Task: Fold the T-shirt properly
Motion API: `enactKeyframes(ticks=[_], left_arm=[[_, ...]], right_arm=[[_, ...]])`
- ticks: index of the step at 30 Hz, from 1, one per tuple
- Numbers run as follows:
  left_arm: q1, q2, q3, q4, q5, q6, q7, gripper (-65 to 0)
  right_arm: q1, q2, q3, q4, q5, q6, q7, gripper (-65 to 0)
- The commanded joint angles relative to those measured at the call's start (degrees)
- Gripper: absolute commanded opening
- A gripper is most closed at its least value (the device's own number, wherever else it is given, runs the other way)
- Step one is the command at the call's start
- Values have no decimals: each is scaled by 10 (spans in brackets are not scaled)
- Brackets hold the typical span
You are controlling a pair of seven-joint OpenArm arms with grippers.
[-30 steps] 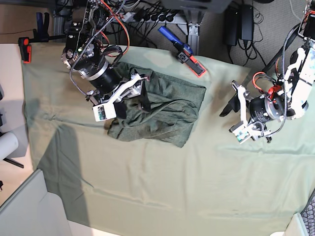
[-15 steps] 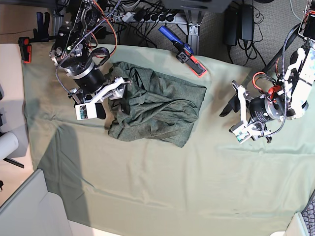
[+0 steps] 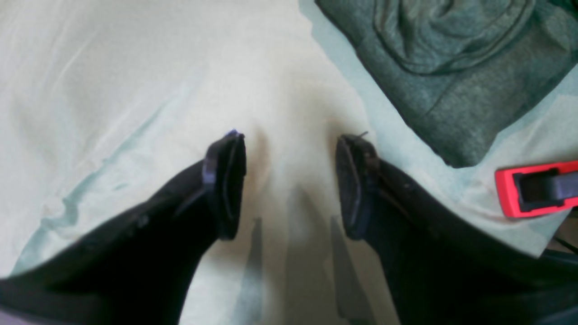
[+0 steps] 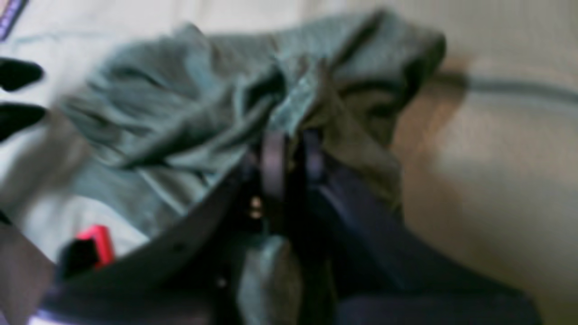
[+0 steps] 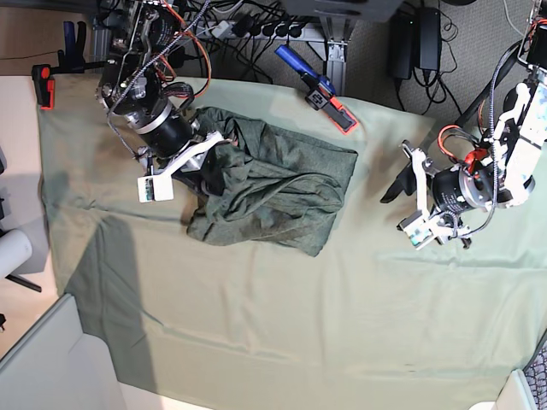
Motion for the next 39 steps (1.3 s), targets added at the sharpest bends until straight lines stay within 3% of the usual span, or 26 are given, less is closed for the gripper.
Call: enactKeyframes(ticks=[1, 8, 12, 24, 36, 37, 39], left_arm=[[-9, -5, -4, 11, -5, -7, -14, -294], [-9, -5, -4, 11, -5, -7, -15, -294], [-9, -5, -4, 11, -5, -7, -15, -294], [-9, -5, -4, 11, -5, -9, -16, -294], [-9, -5, -4, 11, -1, -9, -16, -294], [-9, -5, -4, 11, -1, -8, -16, -294], [-9, -5, -4, 11, -1, -8, -16, -294]], right_arm=[[6, 3, 2, 17, 20, 4, 15, -621], [6, 0, -7, 60, 110, 7, -29, -650], [2, 0, -50, 61, 138, 9, -42, -650], [-6, 0, -238, 61, 109, 9, -75, -650], [-53, 33, -262, 63, 104, 9, -88, -650], [-52, 33, -262, 64, 104, 8, -88, -639], [-51, 33, -262, 72, 104, 9, -87, -486]])
